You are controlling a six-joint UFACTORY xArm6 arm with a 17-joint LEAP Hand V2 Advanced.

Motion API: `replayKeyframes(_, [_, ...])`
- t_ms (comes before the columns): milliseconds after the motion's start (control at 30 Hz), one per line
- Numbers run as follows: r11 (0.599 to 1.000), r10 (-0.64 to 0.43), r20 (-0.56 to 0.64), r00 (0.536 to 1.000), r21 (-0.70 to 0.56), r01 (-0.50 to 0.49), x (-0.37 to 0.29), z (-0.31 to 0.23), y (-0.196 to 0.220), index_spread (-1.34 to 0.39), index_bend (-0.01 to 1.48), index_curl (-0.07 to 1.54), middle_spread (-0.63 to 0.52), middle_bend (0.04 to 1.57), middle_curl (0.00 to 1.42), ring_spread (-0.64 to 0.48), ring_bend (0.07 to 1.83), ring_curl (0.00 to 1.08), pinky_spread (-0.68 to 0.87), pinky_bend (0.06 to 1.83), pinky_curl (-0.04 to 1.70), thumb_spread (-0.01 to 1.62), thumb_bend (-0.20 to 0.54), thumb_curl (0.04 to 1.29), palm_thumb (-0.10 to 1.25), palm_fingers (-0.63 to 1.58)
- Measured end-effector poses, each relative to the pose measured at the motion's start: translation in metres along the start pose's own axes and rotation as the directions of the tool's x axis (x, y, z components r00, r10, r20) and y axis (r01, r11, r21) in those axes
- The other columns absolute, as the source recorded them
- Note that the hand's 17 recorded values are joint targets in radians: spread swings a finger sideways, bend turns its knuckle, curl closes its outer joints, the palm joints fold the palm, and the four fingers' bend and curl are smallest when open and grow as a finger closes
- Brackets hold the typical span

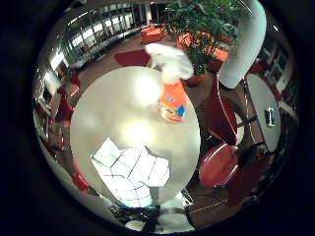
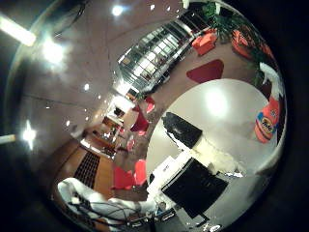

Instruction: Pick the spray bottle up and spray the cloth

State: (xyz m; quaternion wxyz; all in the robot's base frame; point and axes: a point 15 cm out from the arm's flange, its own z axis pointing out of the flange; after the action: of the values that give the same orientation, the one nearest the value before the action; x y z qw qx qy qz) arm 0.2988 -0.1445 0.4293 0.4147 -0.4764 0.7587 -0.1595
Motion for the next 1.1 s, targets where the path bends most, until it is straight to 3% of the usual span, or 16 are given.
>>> replayKeyframes(267, [0.993, 0.116, -0.041, 0.992, 0.014, -0.116, 0.08, 0.004, 0.043, -0.21, 0.15, 0.27, 0.07, 0.34, 0.37, 0.23, 0.39, 0.25, 0.43, 0.39, 0.31, 1.11, -0.023, 0.35, 0.6, 0.32])
replayKeyframes(500, [0.981, 0.192, -0.006, 0.981, 0.043, -0.191, 0.124, 0.016, 0.089, -0.16, 0.14, 0.26, 0.11, 0.33, 0.37, 0.23, 0.44, 0.26, 0.43, 0.46, 0.31, 1.12, -0.023, 0.35, 0.59, 0.25])
replayKeyframes(667, [0.976, 0.191, 0.052, 0.98, 0.091, -0.195, 0.136, 0.029, 0.096, -0.13, 0.14, 0.25, 0.18, 0.28, 0.35, 0.23, 0.47, 0.27, 0.42, 0.53, 0.32, 1.13, -0.022, 0.34, 0.56, 0.17])
replayKeyframes(767, [0.953, 0.23, 0.119, 0.966, 0.175, -0.249, 0.156, 0.034, 0.095, -0.12, 0.14, 0.25, 0.2, 0.28, 0.36, 0.23, 0.49, 0.27, 0.41, 0.54, 0.31, 1.14, -0.021, 0.34, 0.55, 0.15])
replayKeyframes(1100, [0.913, 0.328, 0.193, 0.925, 0.186, -0.363, 0.196, 0.034, 0.101, -0.13, 0.15, 0.25, 0.21, 0.28, 0.35, 0.23, 0.52, 0.27, 0.41, 0.57, 0.3, 1.13, -0.021, 0.33, 0.53, 0.11])
